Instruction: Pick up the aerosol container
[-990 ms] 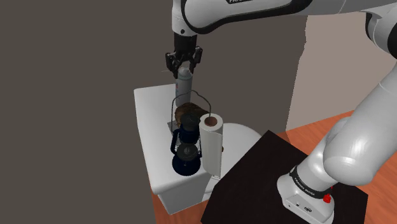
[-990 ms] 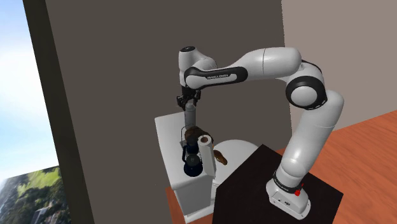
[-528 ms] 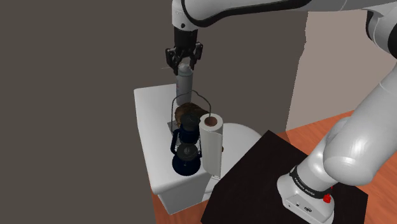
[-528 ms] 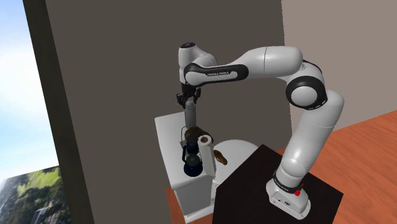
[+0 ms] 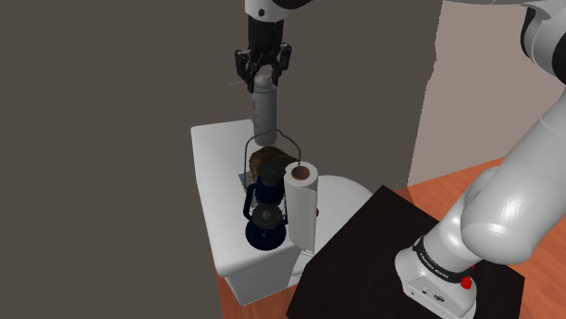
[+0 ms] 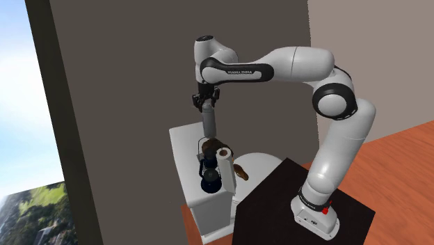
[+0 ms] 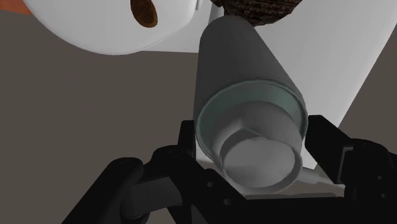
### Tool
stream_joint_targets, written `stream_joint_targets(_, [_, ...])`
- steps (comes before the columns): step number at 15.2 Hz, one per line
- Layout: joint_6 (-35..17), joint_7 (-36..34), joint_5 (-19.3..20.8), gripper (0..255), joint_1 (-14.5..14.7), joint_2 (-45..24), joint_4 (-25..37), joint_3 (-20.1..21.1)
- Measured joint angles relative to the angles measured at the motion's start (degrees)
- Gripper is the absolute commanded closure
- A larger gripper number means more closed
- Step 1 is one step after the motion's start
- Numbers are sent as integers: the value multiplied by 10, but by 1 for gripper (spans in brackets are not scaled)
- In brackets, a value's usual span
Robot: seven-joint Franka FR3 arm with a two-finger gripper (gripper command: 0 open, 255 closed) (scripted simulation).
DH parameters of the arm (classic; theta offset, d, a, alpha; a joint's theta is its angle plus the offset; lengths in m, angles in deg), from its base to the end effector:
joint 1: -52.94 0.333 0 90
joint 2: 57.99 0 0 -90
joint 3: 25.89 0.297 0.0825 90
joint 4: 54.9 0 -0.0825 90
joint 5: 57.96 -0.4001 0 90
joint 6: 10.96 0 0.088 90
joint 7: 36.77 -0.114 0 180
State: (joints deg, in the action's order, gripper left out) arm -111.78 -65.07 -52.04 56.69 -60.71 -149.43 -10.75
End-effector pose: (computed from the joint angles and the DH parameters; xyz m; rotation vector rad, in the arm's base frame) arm 0.5703 0.1817 0.5502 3.0731 -0.2290 0.1458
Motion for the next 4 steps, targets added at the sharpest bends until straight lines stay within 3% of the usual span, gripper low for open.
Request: stream_joint_targets(4, [28, 2, 0, 255, 1, -3, 31, 0])
